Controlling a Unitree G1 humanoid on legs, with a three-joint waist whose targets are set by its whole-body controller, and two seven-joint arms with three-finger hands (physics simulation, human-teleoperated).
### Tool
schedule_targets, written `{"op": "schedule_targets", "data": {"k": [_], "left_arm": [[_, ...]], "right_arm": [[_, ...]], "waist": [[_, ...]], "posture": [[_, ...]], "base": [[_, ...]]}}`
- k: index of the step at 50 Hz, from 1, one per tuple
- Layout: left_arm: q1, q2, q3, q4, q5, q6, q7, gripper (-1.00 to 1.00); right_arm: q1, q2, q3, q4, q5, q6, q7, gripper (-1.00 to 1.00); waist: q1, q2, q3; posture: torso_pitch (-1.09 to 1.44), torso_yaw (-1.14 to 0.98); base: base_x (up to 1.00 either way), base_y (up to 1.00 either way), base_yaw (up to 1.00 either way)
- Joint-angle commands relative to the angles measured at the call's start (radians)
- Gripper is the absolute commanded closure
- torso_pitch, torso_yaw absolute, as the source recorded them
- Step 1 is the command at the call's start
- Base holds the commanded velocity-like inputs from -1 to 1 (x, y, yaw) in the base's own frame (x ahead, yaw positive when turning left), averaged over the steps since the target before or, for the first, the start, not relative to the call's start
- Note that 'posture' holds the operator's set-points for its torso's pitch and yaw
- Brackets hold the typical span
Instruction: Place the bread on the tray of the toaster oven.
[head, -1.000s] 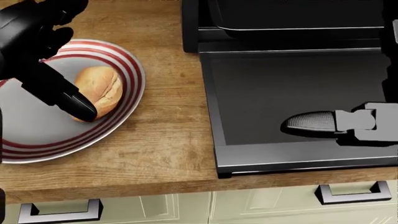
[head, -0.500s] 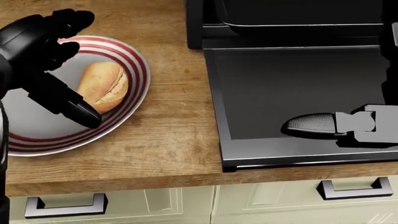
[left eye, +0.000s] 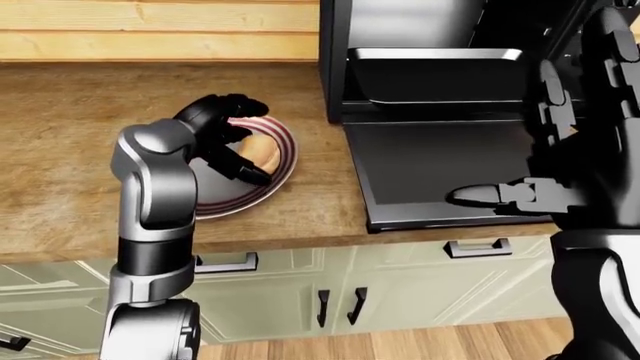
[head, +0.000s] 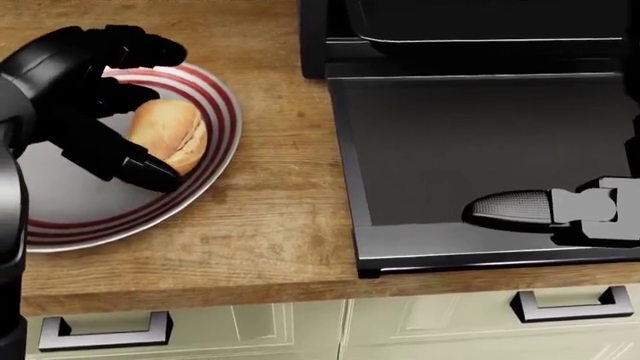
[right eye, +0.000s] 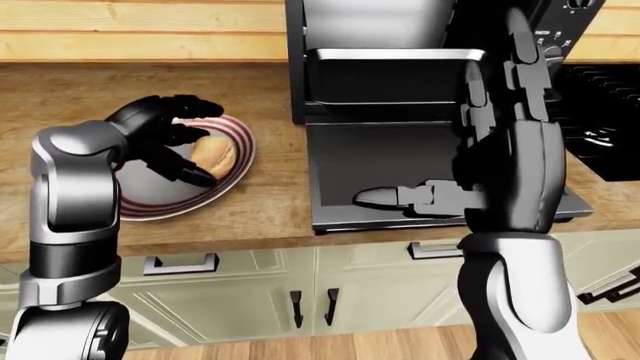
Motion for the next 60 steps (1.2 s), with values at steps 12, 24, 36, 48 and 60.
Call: {"op": "schedule_targets", "data": {"k": [12,24,36,48,60], "left_arm": [[-0.015,-0.001,0.002,-0.038,-0.001,-0.024,-0.007,-0.32],[0.006,-0.008,-0.003,-0.012,0.023,-0.082,0.004,-0.25],[-0.015,-0.006,0.004,0.001,0.032,-0.098,0.007,0.04],[-0.037,0.002,0.008,0.006,0.041,-0.104,0.015,0.43],[-0.099,0.025,0.011,0.013,0.042,-0.096,0.028,0.73]], "right_arm": [[-0.04,-0.023,-0.009,-0.027,0.017,-0.004,-0.021,-1.0],[-0.05,-0.039,-0.029,-0.043,0.049,0.017,-0.03,-1.0],[-0.034,-0.043,-0.02,-0.04,0.047,-0.001,-0.037,-1.0],[-0.009,-0.032,-0.038,-0.052,0.046,-0.011,-0.021,-1.0],[-0.043,-0.051,-0.035,-0.043,0.063,0.007,-0.044,-1.0]], "waist": [[-0.002,0.002,-0.024],[0.0,0.002,-0.023],[-0.002,0.003,-0.019],[-0.003,0.003,-0.016],[-0.004,0.001,-0.014]], "posture": [[0.0,0.0],[0.0,0.0],[0.0,0.0],[0.0,0.0],[0.0,0.0]], "base": [[0.0,0.0,0.0],[0.0,0.0,0.0],[0.0,0.0,0.0],[0.0,0.0,0.0],[0.0,0.0,0.0]]}}
